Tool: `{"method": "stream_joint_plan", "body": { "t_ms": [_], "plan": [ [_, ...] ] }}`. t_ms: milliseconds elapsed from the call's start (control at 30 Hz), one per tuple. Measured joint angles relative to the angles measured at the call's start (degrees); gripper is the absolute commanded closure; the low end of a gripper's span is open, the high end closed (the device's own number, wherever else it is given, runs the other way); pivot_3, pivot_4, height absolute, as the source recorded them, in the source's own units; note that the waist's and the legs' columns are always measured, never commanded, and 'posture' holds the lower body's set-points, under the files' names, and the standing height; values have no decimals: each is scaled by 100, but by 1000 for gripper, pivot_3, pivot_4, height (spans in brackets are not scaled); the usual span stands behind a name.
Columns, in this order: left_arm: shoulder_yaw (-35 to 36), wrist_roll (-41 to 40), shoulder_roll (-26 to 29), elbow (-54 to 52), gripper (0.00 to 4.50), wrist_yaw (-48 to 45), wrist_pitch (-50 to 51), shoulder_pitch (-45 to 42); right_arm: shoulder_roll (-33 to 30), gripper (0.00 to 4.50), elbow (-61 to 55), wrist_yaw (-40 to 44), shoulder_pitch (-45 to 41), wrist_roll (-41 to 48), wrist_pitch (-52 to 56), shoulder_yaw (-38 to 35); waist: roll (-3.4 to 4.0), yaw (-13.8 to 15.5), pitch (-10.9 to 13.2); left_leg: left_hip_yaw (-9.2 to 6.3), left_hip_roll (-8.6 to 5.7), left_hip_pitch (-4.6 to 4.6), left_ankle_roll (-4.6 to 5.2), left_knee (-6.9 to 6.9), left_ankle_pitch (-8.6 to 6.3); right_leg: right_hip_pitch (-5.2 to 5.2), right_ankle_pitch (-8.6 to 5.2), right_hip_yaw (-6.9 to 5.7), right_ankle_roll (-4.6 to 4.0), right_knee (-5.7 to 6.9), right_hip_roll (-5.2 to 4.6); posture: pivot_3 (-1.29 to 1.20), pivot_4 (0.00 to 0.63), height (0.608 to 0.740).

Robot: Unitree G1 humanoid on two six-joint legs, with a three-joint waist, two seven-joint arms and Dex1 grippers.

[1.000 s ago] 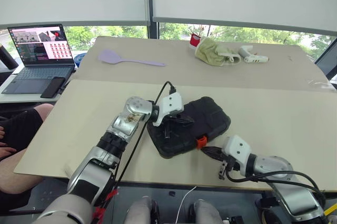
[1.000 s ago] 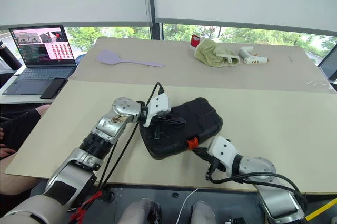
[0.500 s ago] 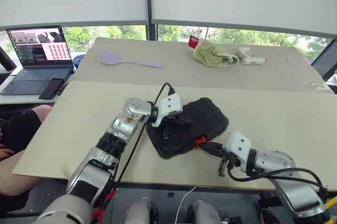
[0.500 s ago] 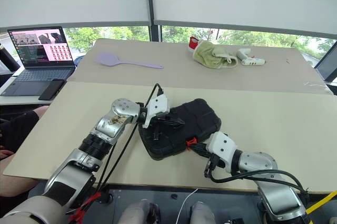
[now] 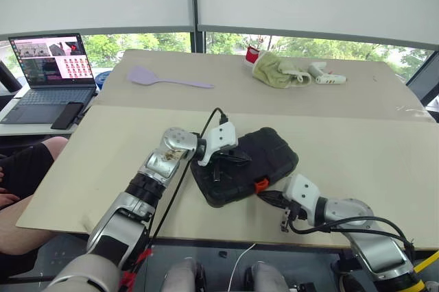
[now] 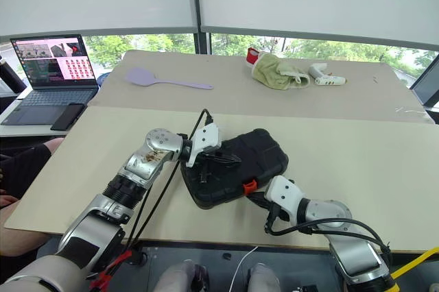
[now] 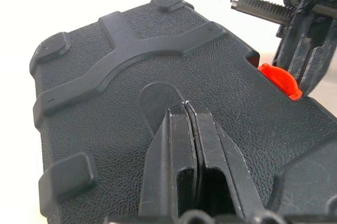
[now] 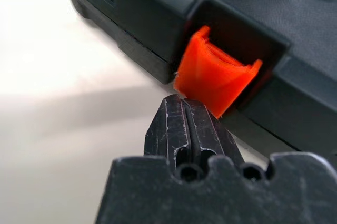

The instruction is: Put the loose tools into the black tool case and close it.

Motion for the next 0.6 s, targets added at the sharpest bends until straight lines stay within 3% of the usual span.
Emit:
{"method": "stream_joint_plan", "body": {
  "t_ms": [600],
  "plan": [
    [0, 0, 119, -257, 4421, -56, 308, 52, -144, 4500, -32, 167, -509, 252, 463, -138, -1, -89, 5, 0, 0, 5, -9, -31, 5, -15, 8, 6, 6, -4, 1, 0, 150, 740]
  ]
}}
